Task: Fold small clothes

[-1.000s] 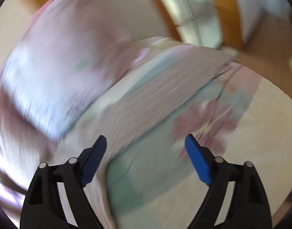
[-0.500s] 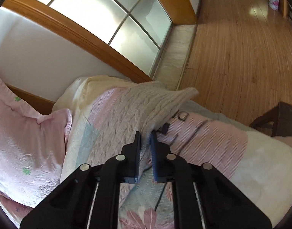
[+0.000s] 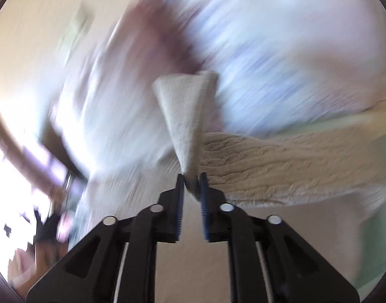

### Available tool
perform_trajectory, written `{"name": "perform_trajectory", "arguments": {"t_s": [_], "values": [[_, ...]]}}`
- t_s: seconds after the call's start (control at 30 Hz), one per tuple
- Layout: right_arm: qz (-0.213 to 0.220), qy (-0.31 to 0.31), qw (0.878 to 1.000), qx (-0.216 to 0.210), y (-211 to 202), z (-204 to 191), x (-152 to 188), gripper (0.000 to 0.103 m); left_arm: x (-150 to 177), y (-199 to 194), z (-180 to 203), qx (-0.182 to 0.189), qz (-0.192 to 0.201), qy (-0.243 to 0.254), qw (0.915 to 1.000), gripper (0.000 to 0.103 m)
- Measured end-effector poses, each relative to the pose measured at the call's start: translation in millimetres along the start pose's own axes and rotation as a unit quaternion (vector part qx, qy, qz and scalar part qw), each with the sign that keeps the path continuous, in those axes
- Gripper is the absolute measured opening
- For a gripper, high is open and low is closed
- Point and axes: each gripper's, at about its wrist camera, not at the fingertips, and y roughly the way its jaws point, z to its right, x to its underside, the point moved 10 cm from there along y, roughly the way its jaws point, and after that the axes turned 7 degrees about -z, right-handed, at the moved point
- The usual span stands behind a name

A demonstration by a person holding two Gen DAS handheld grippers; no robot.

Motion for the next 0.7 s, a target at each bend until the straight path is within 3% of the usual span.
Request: {"name": "perform_trajectory", "arguments": {"t_s": [0.07, 0.17, 0.27, 0.4, 0.5, 0.53, 0.57, 0.63, 0.7], "values": [[-0.081, -0.010, 0.996, -0.027, 49, -44, 48, 0.043, -24, 9, -13, -0.005, 0.010, -0.025, 0.9996, 0.097], [-0.102, 0.005, 0.994, -0.032, 58, -55, 73, 0.062, -57, 20, -32, -0.010, 0.018, -0.054, 0.9983, 0.088], [-0.099, 0.010, 0.995, 0.025, 41, -20, 73, 0.066, -83, 32, -49, 0.006, 0.009, -0.094, 0.9955, 0.072], [-0.090, 0.071, 0.990, 0.082, 18, 48, 70, 0.072, -116, 38, -63, 0.012, 0.017, -0.130, 0.9913, 0.059], [-0.082, 0.110, 0.985, 0.106, 2, 81, 74, 0.072, -132, 46, -70, 0.006, 0.004, -0.147, 0.9892, 0.024], [-0.080, 0.117, 0.984, 0.111, -3, 87, 77, 0.072, -133, 48, -71, 0.002, 0.001, -0.149, 0.9889, 0.007], [-0.079, 0.120, 0.983, 0.113, -4, 90, 83, 0.072, -136, 46, -67, -0.009, 0.003, -0.141, 0.9900, 0.007], [-0.080, 0.122, 0.982, 0.116, -10, 97, 88, 0.072, -140, 34, -39, -0.026, 0.024, -0.073, 0.9967, 0.006], [-0.080, 0.120, 0.983, 0.117, -16, 105, 89, 0.072, -127, 17, 28, -0.039, 0.043, 0.068, 0.9960, 0.006]]}}
